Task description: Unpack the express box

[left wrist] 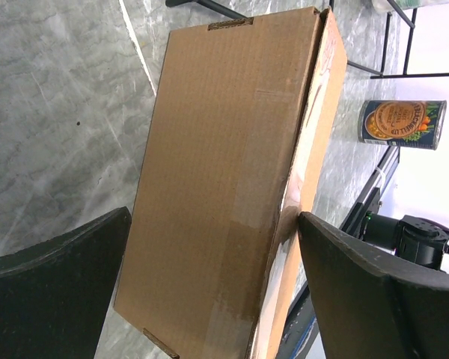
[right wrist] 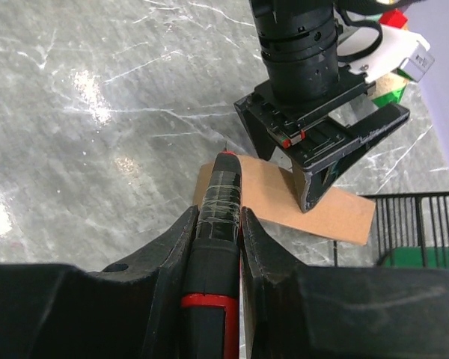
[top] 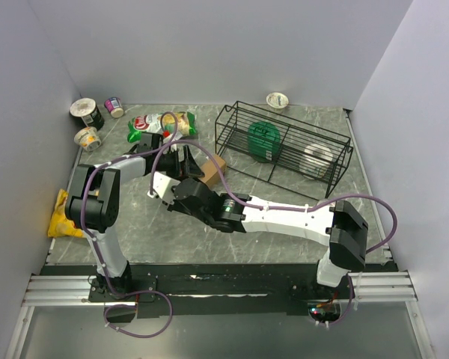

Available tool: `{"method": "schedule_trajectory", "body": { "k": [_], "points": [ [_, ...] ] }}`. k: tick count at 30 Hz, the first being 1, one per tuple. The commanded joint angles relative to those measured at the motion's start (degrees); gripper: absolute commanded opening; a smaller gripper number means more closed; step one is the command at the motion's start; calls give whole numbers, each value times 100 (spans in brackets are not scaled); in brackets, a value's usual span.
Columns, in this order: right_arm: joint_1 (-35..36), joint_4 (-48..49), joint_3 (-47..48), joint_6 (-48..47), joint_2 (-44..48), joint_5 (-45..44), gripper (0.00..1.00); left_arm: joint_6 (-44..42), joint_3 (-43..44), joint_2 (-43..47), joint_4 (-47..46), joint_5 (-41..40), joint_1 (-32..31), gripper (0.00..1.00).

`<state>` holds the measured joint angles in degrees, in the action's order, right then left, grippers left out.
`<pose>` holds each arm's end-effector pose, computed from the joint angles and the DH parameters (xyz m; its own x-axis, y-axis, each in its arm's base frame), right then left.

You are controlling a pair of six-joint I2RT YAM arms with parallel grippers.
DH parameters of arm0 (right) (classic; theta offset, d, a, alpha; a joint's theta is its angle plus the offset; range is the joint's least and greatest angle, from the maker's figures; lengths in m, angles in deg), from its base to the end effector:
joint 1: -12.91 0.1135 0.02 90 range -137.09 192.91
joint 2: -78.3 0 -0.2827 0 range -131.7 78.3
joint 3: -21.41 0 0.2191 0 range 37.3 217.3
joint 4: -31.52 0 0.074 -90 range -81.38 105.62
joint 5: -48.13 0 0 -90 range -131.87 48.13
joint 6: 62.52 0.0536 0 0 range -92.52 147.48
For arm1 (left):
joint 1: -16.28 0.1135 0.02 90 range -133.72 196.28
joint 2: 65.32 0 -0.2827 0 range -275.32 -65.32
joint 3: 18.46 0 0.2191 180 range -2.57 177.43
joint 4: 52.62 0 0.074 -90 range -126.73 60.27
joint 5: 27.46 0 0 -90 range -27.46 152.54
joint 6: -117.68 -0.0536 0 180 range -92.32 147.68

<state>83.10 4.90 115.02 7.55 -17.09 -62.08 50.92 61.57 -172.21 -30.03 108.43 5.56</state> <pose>0.1445 0.3464 0.3290 0.1143 -0.6265 -0.7710 -0.7881 0.4152 -0.4543 0.3563 -0.1066 0.2004 -0.9181 -0.1057 -0.3821 0.2458 0.6044 -0.7578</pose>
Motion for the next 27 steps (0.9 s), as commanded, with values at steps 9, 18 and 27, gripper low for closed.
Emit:
{"method": "schedule_trajectory", "body": {
  "k": [9,18,27],
  "points": [
    [30,123,174,-302,109,-36,0,14,-165,-51,-151,-212,35,99],
    [3,123,121,-319,65,-36,0,-13,-183,-95,-151,-229,35,99],
    [-50,97,69,-346,39,-36,0,31,-174,-183,-187,-195,35,99]
  ]
}}
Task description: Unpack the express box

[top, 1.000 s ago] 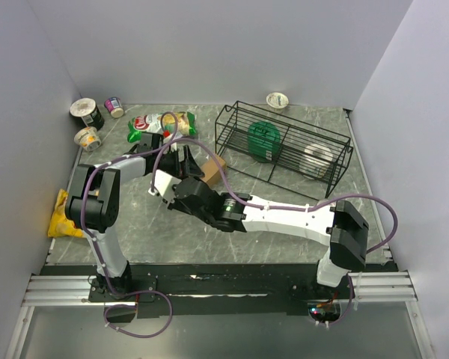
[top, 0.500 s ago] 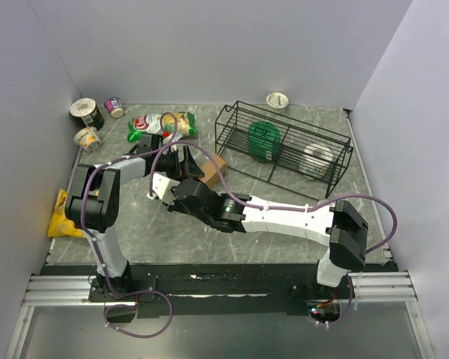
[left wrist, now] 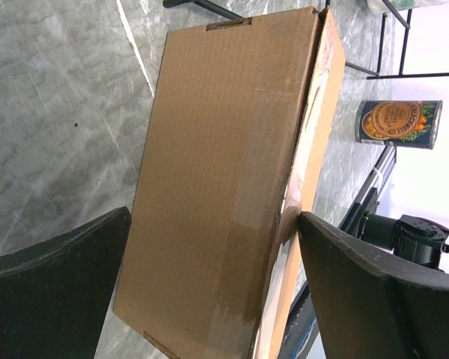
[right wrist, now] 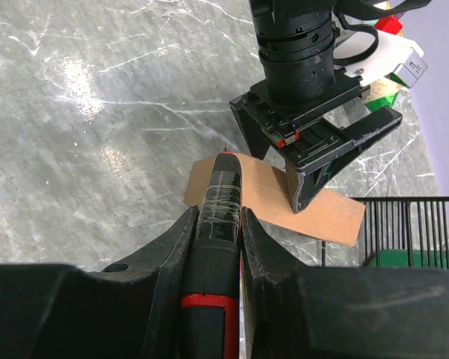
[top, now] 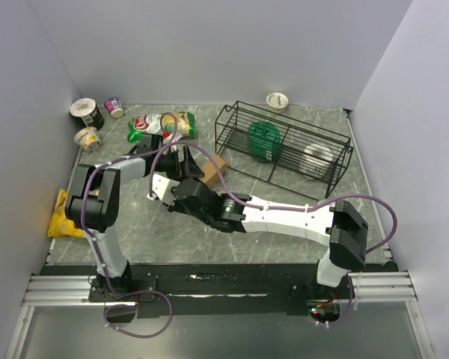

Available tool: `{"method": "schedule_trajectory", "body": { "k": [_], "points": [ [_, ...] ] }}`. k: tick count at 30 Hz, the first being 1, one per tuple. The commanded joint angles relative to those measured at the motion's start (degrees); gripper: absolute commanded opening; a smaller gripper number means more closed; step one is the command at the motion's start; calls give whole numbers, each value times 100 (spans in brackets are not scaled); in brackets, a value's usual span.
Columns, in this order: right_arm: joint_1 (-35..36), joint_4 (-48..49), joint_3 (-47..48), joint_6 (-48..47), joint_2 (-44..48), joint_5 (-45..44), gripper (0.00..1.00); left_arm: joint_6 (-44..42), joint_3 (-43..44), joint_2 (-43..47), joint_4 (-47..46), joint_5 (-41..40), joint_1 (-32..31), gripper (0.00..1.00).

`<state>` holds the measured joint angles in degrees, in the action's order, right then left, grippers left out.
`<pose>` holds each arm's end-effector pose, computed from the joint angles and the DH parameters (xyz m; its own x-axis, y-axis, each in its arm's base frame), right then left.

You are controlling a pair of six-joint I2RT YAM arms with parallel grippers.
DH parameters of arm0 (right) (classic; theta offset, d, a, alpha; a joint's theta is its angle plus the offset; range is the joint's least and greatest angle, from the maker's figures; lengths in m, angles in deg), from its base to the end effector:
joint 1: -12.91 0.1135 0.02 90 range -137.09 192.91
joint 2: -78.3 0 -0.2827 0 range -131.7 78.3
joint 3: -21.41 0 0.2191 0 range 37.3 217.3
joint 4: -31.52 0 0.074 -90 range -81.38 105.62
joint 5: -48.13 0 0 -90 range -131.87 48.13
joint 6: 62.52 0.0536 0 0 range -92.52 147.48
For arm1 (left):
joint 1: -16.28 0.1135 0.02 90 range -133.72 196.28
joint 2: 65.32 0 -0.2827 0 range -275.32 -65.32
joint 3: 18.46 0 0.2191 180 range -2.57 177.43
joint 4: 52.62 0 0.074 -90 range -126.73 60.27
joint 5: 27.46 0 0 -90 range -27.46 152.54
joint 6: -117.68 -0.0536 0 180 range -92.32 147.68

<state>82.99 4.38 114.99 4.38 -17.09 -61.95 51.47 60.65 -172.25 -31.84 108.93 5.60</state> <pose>0.1448 0.3457 0.3278 0.1546 -0.6550 -0.7397 -0.7828 0.3756 -0.4962 0.3559 -0.1066 0.1985 -0.9159 -0.1104 -0.3860 0.2502 0.5951 -0.7637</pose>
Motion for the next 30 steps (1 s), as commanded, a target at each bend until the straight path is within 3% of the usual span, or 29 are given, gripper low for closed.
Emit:
{"method": "schedule_trajectory", "body": {
  "k": [1,30],
  "points": [
    [-47,140,71,-20,30,-49,0,-15,-82,-196,-14,-245,31,99],
    [-162,184,-272,-178,21,-269,0,-41,-64,-258,-14,-306,31,99]
  ]
}}
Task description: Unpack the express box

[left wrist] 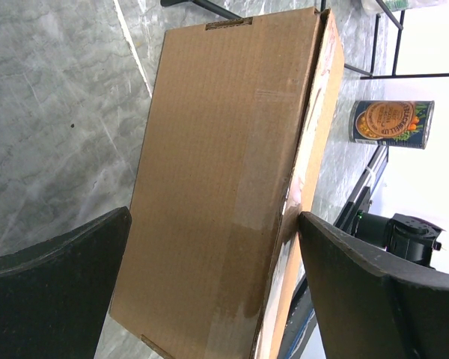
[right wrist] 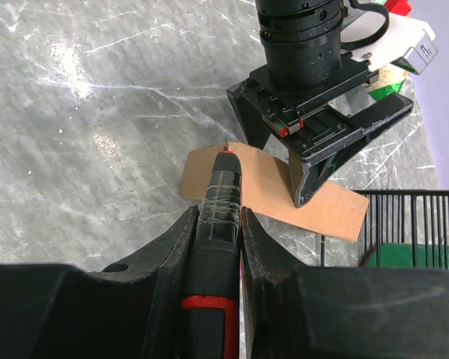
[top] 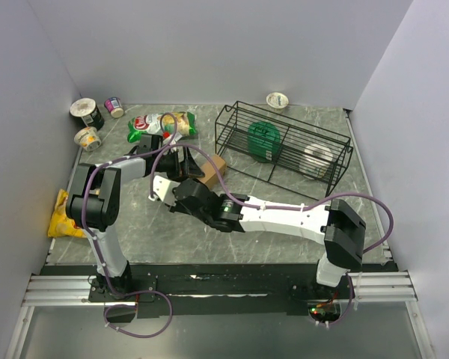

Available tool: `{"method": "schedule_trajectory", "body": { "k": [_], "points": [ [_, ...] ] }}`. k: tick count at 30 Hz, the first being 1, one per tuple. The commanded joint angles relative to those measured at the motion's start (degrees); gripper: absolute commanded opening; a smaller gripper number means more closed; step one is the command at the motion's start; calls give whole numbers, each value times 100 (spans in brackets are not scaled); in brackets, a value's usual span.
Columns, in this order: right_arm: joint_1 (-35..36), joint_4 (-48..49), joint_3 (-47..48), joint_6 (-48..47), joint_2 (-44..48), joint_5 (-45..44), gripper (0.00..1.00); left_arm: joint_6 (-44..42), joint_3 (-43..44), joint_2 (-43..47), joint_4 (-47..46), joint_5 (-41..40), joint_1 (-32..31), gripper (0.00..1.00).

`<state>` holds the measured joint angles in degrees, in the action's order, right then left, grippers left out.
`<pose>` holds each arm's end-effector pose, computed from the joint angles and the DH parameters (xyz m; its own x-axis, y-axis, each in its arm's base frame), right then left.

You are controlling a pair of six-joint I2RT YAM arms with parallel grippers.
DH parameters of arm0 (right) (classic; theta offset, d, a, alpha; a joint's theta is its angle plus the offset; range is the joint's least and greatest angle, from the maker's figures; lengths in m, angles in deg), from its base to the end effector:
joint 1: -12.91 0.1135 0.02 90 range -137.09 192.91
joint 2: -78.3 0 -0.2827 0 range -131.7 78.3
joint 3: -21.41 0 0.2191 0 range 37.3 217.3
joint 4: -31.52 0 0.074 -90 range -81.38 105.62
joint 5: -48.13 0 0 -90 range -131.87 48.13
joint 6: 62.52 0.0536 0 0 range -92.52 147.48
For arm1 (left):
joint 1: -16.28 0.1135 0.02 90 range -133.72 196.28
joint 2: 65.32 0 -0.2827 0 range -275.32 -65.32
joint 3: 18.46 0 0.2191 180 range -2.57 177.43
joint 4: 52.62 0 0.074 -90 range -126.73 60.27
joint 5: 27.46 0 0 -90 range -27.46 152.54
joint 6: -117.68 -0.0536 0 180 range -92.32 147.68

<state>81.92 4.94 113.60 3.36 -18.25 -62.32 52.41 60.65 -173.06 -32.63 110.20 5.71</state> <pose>0.1526 0.3455 0.3138 0.1455 -0.6896 -0.7094 -0.7757 0.3655 -0.5145 0.3577 -0.1070 0.1952 -0.9226 -0.1145 -0.3684 0.2399 0.5775 -0.7803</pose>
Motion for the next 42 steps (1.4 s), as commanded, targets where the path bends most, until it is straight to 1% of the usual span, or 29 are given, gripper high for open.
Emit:
{"method": "schedule_trajectory", "body": {
  "k": [1,16,29,42],
  "points": [
    [-72,101,-184,-67,154,-240,0,-135,-64,-177,73,-450,20,99],
    [-63,-567,-580,303,787,-161,0,-205,15,-247,240,-775,28,96],
    [-143,-532,-791,267,910,76,0,-618,24,-370,311,-679,28,92],
    [-327,-989,-616,162,884,208,0,-865,147,-590,381,-547,28,89]
  ]
}}
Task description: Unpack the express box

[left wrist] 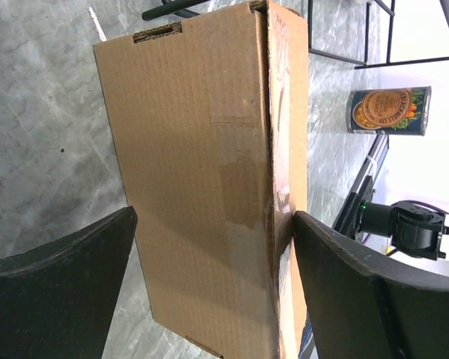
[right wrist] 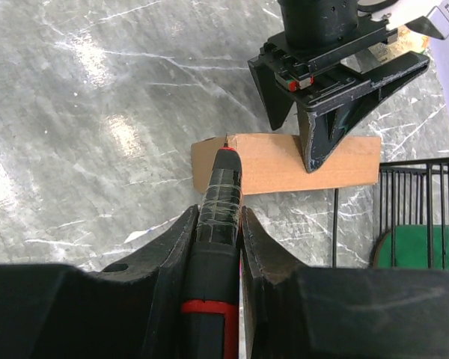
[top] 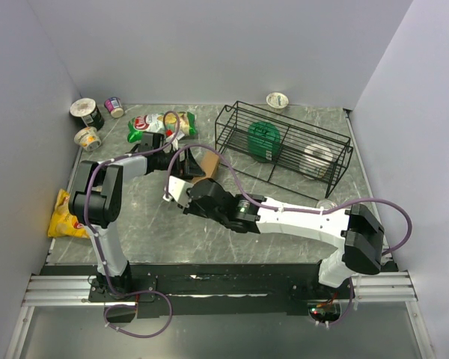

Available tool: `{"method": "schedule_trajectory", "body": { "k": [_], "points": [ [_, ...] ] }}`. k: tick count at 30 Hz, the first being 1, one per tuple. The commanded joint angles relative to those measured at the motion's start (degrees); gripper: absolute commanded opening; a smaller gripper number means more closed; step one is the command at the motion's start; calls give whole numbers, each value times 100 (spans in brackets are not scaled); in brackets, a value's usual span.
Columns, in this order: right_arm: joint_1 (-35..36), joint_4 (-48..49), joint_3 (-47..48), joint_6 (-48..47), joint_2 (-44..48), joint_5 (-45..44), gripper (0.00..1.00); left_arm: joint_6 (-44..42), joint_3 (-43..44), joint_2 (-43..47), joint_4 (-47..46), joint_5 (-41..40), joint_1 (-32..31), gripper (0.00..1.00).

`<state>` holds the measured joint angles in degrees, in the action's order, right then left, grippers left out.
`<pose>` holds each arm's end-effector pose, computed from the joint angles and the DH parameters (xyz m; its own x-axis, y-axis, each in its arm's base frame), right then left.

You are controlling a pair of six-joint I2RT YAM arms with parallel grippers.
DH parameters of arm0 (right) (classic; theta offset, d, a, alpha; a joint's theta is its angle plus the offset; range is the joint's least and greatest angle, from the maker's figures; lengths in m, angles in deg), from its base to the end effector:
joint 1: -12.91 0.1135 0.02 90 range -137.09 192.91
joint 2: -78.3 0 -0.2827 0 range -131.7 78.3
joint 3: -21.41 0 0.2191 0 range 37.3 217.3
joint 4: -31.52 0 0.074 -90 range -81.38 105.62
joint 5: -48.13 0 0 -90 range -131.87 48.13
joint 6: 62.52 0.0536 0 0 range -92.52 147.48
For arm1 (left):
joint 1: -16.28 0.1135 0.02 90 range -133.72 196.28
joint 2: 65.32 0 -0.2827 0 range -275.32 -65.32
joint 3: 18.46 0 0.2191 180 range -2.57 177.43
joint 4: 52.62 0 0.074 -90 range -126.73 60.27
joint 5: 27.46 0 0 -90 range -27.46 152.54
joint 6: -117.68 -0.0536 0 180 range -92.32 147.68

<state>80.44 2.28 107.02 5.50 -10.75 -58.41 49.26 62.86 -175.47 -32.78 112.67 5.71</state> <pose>0.1439 0.3079 0.3153 0.1059 -0.6827 -0.7230 -0.8138 0.3583 -0.4576 0.3669 -0.1103 0.1919 -0.9129 -0.0695 -0.4021 0.3012 0.5502 -0.7788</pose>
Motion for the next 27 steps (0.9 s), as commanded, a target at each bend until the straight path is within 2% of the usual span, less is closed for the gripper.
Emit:
{"method": "schedule_trajectory", "body": {
  "k": [1,16,20,27],
  "points": [
    [-187,-748,51,-52,134,-157,0,-559,-74,-349,396,-785,28,88],
    [-381,-784,-353,-465,564,211,0,-682,-39,-446,432,-680,28,84],
    [-460,-434,-712,-1130,810,624,0,-770,22,-499,502,-662,20,82],
    [-758,-274,-801,-2046,784,1352,0,-857,31,-516,511,-610,2,81]
  ]
}}
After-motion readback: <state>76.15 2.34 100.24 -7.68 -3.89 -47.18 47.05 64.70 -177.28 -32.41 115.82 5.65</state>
